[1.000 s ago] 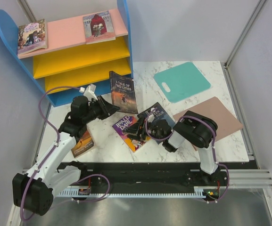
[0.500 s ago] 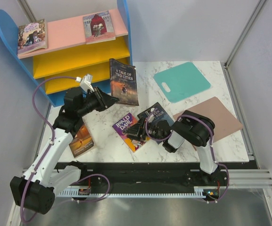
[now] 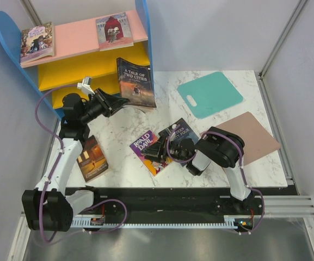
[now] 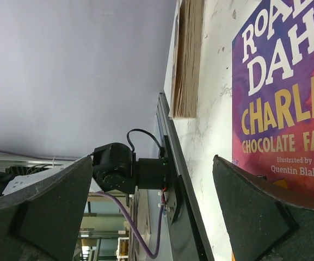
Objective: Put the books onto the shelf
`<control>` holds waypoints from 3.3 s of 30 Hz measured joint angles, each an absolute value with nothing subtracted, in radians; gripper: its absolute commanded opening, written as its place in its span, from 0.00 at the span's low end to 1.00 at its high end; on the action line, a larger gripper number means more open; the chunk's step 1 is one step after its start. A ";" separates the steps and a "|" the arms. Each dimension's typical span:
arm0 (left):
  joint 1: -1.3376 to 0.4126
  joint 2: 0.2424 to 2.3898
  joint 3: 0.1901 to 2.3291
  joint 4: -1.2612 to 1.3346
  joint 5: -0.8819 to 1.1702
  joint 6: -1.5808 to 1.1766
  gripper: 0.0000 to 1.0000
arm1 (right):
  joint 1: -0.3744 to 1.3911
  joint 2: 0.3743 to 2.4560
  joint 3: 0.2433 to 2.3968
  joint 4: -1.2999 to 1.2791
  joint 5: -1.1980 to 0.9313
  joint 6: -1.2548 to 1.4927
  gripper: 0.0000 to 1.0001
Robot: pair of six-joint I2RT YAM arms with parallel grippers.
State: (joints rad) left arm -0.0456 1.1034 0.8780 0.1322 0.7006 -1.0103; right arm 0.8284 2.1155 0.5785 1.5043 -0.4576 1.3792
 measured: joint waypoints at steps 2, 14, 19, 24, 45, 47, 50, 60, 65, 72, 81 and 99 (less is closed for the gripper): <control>-0.034 1.121 0.878 0.171 0.732 -1.050 0.02 | 0.828 2.116 0.580 1.505 -0.459 1.382 0.98; 0.020 1.205 0.884 0.369 0.869 -1.220 0.02 | 0.828 2.137 0.602 1.514 -0.477 1.396 0.98; 0.037 1.209 0.884 0.423 0.881 -1.248 0.02 | 0.828 2.143 0.609 1.516 -0.482 1.403 0.98; 0.069 1.209 0.884 0.437 0.884 -1.258 0.02 | 0.828 2.153 0.620 1.521 -0.491 1.411 0.98; 0.201 1.251 0.841 0.602 0.788 -1.339 0.02 | 0.828 2.161 0.630 1.523 -0.498 1.423 0.98; 0.201 1.290 0.855 0.620 0.790 -1.364 0.02 | 0.828 2.161 0.630 1.523 -0.498 1.424 0.98; 0.201 1.353 0.885 0.662 0.793 -1.414 0.02 | 0.828 2.162 0.632 1.523 -0.498 1.425 0.98; 0.196 1.497 1.045 0.715 0.789 -1.510 0.02 | 0.828 2.168 0.640 1.523 -0.500 1.434 0.98; 0.182 1.546 1.091 0.718 0.776 -1.518 0.02 | 0.829 2.170 0.643 1.523 -0.500 1.437 0.98; 0.140 1.602 1.121 0.710 0.743 -1.523 0.02 | 0.829 2.171 0.643 1.523 -0.500 1.438 0.98; 0.104 1.651 1.192 0.650 0.707 -1.522 0.02 | 0.829 2.171 0.643 1.523 -0.500 1.439 0.98; 0.037 1.780 1.342 0.576 0.622 -1.517 0.09 | 0.829 2.171 0.642 1.523 -0.500 1.439 0.98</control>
